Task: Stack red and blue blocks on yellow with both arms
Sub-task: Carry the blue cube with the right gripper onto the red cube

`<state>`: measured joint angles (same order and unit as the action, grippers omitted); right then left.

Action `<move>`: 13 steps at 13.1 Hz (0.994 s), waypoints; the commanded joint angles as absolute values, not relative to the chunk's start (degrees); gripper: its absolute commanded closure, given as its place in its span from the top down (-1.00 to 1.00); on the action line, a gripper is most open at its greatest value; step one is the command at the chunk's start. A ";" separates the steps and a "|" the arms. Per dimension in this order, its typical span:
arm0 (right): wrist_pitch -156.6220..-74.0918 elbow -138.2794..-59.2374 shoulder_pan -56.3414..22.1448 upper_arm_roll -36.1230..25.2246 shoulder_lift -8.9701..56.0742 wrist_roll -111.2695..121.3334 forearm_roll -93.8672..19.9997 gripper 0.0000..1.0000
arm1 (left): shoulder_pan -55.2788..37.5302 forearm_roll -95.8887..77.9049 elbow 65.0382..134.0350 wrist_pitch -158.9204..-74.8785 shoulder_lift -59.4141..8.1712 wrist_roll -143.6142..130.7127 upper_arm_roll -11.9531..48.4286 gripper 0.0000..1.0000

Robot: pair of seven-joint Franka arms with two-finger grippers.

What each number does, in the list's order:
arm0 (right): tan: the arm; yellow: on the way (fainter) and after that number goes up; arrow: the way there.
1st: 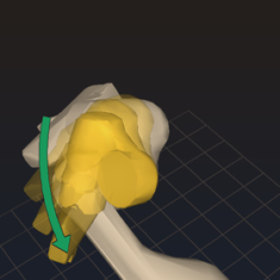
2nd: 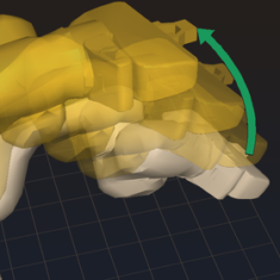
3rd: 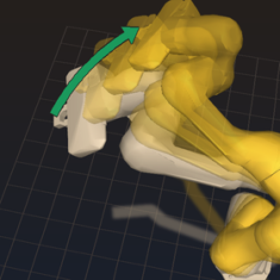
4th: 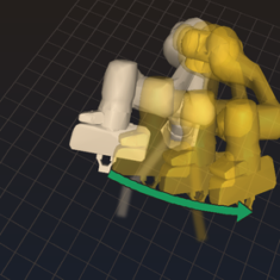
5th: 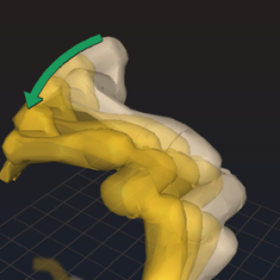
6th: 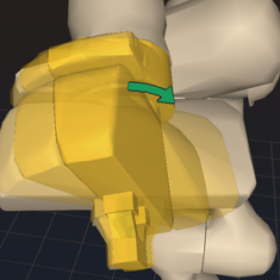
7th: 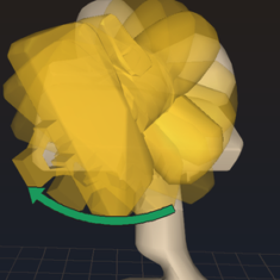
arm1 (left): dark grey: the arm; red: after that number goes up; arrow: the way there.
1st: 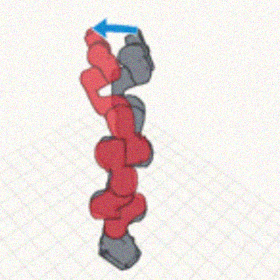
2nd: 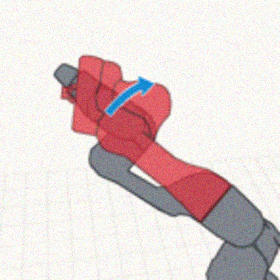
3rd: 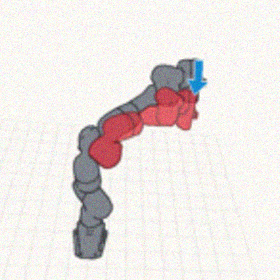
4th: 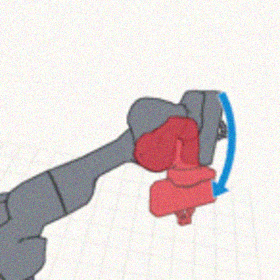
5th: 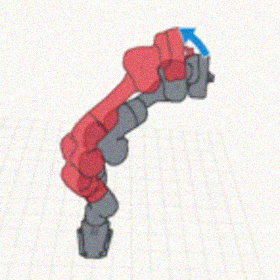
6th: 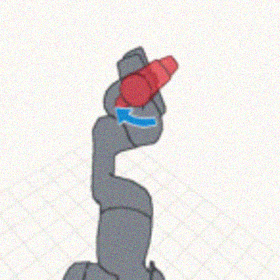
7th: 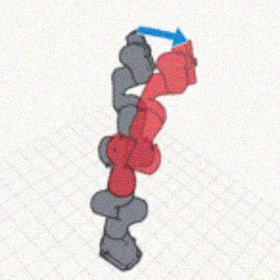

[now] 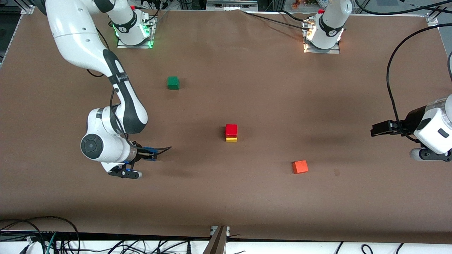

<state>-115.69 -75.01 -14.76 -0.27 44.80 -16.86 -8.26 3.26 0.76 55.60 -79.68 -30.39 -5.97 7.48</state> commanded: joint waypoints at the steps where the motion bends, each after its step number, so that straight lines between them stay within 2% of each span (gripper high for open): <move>1: -108.65 -66.64 -19.41 -0.88 44.12 -19.93 -8.26 -0.81 | 3.26 0.52 58.09 -79.28 -26.82 -5.45 7.56 1.00; 2: -107.50 -64.79 -20.82 -0.79 44.12 -22.47 -8.35 -0.78 | 3.08 0.61 60.71 -79.45 -24.89 -5.80 7.56 1.00; 5: -107.92 -60.74 -26.26 -0.26 44.56 -25.93 -8.44 -0.77 | 2.90 0.62 79.40 -84.61 -11.20 -5.54 7.56 1.00; 6: -108.89 -59.78 -28.89 -0.18 45.17 -25.93 -8.44 -0.77 | 2.90 0.62 82.85 -85.16 -8.73 -5.54 7.56 1.00; 10: -113.54 -58.89 -37.43 -0.44 47.28 -28.63 -8.44 -0.75 | 3.34 0.35 91.74 -87.70 -3.26 -5.71 7.56 1.00; 11: -114.60 -58.89 -38.40 -0.35 47.46 -30.22 -8.44 -0.67 | 3.43 0.26 91.15 -87.45 -3.95 -5.36 7.56 1.00; 13: -115.75 -58.89 -40.07 -0.44 47.90 -31.20 -8.35 -0.67 | 3.43 0.61 90.36 -87.71 -5.01 -5.71 8.08 1.00</move>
